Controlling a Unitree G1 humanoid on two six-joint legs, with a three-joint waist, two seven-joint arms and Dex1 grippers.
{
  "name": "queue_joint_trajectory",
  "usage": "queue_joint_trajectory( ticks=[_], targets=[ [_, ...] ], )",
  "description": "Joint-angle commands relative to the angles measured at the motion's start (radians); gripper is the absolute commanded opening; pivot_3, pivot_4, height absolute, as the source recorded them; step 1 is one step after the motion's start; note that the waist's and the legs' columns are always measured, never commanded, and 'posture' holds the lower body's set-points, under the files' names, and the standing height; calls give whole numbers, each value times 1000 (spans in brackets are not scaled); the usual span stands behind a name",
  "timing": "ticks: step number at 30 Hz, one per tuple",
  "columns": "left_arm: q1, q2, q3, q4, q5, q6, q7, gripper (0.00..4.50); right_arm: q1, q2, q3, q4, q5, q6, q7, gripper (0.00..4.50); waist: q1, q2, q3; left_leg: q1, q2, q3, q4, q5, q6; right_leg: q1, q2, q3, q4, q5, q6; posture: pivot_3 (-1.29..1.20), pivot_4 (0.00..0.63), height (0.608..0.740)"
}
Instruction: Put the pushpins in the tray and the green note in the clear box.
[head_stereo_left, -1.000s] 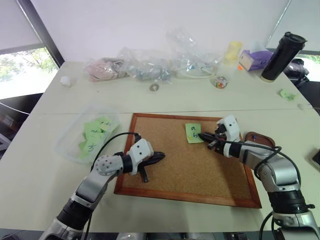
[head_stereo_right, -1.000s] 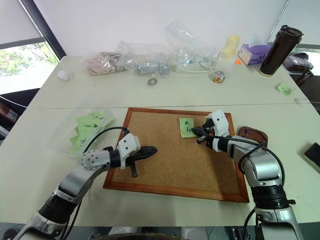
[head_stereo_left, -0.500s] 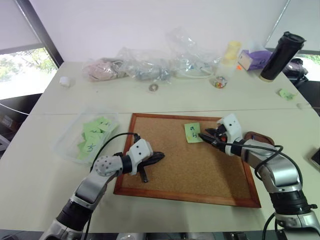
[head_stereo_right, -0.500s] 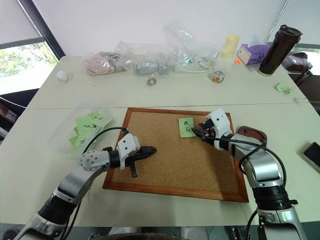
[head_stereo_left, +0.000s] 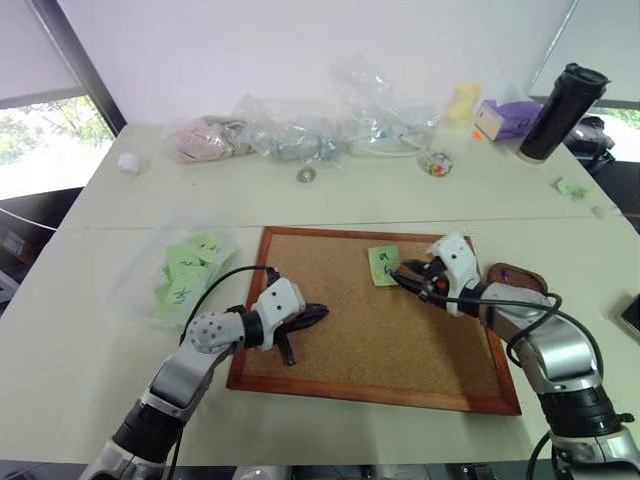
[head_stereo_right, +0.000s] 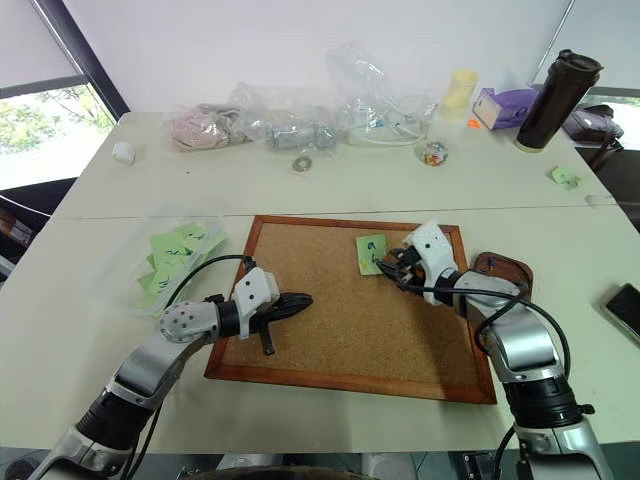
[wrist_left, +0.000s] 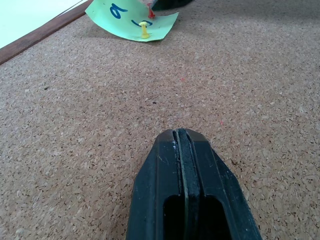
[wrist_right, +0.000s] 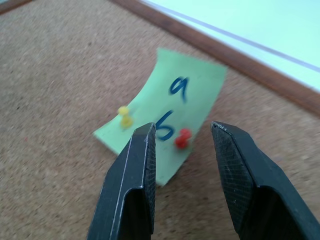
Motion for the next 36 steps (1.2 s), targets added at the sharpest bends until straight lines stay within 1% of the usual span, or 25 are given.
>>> queue_joint_trajectory(
  ticks=[1,6,7,9,10,11,22,27,32,36],
  targets=[
    [30,17,-18,44,36,43,1,0,1,7,-5,-12,-8,-19,1,1741,0,0,0,0,0,0,0,0,0,0,0,0,0,0,0,0,150,740],
    [30,17,-18,46,36,41,0,0,-4,14,1,-6,-18,-23,1,1741,0,0,0,0,0,0,0,0,0,0,0,0,0,0,0,0,150,740],
    [30,17,-18,50,36,38,-1,0,-5,15,1,-7,-20,-23,1,1532,0,0,0,0,0,0,0,0,0,0,0,0,0,0,0,0,150,740],
    [31,18,-17,58,37,32,-2,0,-7,15,1,-8,-24,-26,1,962,0,0,0,0,0,0,0,0,0,0,0,0,0,0,0,0,150,740],
    [31,18,-17,61,37,30,-3,0,-8,15,1,-10,-24,-27,1,561,0,0,0,0,0,0,0,0,0,0,0,0,0,0,0,0,150,740],
    [32,17,-17,62,37,28,-3,0,-8,15,0,-11,-25,-28,2,44,0,0,0,0,0,0,0,0,0,0,0,0,0,0,0,0,150,740],
    [32,15,-17,68,34,22,-6,0,-12,17,1,-30,-28,-19,4,44,0,0,0,0,0,0,0,0,0,0,0,0,0,0,0,0,150,740],
    [31,13,-16,64,33,28,-4,0,-22,35,-6,-20,-21,-4,-9,44,-1,0,0,0,0,0,0,0,0,0,0,0,0,0,0,0,150,740],
    [31,11,-13,65,33,29,-4,0,-58,77,-89,-34,68,104,-38,44,-4,-1,0,1,0,0,0,0,0,0,0,0,0,0,0,0,150,740],
    [31,9,-12,69,33,28,-6,0,-70,82,-113,-55,109,162,-39,44,-4,0,0,0,0,0,0,0,0,0,0,0,0,0,0,0,150,740]
  ],
)
